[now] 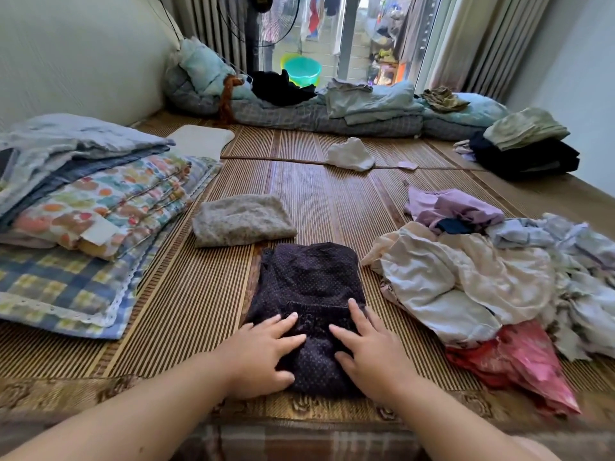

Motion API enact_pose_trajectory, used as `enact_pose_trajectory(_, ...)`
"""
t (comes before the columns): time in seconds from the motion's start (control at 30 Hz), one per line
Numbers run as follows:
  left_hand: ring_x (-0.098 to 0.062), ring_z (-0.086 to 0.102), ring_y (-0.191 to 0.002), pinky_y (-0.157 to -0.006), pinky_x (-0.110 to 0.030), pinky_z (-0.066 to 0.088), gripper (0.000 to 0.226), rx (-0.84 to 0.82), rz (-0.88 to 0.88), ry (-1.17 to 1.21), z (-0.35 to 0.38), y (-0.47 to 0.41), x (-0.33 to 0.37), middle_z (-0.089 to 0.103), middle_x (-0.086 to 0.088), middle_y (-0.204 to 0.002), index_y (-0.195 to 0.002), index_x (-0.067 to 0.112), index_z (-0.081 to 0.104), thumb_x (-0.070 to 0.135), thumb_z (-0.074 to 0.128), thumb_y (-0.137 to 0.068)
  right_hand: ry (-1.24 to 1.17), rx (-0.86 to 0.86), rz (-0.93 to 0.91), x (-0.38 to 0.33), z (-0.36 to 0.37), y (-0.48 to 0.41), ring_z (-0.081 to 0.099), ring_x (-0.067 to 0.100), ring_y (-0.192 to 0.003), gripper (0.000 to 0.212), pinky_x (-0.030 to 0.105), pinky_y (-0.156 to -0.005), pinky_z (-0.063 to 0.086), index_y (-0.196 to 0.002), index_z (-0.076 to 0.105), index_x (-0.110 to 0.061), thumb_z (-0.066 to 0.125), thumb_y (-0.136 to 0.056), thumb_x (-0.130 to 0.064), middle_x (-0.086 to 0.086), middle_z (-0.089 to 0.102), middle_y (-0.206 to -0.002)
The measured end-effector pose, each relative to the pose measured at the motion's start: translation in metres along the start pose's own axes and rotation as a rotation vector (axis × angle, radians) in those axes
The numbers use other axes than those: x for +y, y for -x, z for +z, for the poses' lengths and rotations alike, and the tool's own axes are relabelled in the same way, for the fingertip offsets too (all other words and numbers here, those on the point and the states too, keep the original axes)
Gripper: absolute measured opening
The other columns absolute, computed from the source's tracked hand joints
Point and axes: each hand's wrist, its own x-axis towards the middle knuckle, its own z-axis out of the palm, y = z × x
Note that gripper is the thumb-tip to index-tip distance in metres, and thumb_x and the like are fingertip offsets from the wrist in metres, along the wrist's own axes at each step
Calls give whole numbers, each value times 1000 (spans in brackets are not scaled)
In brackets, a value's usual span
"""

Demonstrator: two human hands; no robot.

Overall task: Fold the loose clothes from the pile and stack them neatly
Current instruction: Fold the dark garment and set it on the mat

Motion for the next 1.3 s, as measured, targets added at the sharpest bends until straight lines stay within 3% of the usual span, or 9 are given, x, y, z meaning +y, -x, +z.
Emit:
enact_pose_trajectory(0.1,-9,-11,-146,-118,-43,3,97,-84,21,-103,5,4,-9,-26,12,-156,-152,38,-4,69,43,-72,136,-112,-68,3,1,5,-40,17,-136,102,53,-114,-8,-151,14,-39,27,-63,-91,-9,-46,-146)
enact_pose_trajectory(0.23,-4,-7,-146,-119,-40,4,96,-99,53,-180,-3,8,-22,-20,18,-156,-152,36,-4,57,45,-72,330,-235,-218,13,-6,5,-39,14,-136,125,55,-109,-17,-154,8,-25,39,-54,-93,-12,-34,-152)
enact_pose_trajectory(0.47,-15,13,-147,-117,-46,7,57,69,195,-394,-13,8,-25,17,9,-158,-146,32,34,41,35,-90,303,-276,-241,20,-20,0,-3,7,-148,84,57,-114,-2,-149,30,-26,55,-76,-59,-10,5,-162)
enact_pose_trajectory(0.6,-12,5,-148,-120,-46,6,37,99,296,-330,-18,10,-26,25,11,-156,-108,25,63,34,32,-90,224,-250,-272,19,-32,-1,11,5,-147,53,53,-117,4,-125,60,-21,50,-77,-41,-12,27,-157)
enact_pose_trajectory(0.7,2,5,-144,-120,-37,6,32,21,281,-89,-19,17,-24,23,17,-155,-100,25,58,36,31,-87,-29,-264,-229,27,-44,3,37,6,-137,61,39,-112,31,-124,63,-19,47,-69,-41,-5,50,-143)
enact_pose_trajectory(0.77,0,30,-138,-115,-35,26,37,-16,175,265,-21,22,-24,39,18,-147,-110,28,59,37,33,-86,-344,-231,-171,34,-53,4,64,13,-95,44,34,-79,49,-94,69,-18,49,-61,-40,-2,71,-100)
enact_pose_trajectory(0.87,-26,60,-105,-90,-40,51,34,28,44,887,-26,25,-28,65,0,-116,-113,27,63,36,40,-89,-806,-166,-51,36,-60,-4,48,13,-60,20,31,-59,36,-67,53,-17,58,-58,-34,-6,49,-63)
enact_pose_trajectory(1.03,-20,56,-108,-95,-39,45,37,286,-181,1175,-41,-10,-37,60,-5,-117,-117,21,59,34,28,-104,-1036,9,216,18,-57,-65,59,19,-97,33,43,-89,46,-98,64,-28,55,-72,-47,-3,65,-99)
enact_pose_trajectory(1.3,-26,61,-110,-95,-44,51,82,202,-448,1583,-47,-53,-62,53,-9,-132,-144,30,28,37,75,-77,-913,-158,409,26,-37,-129,38,26,-130,111,36,-103,34,-152,2,-26,80,-74,-25,8,28,-152)
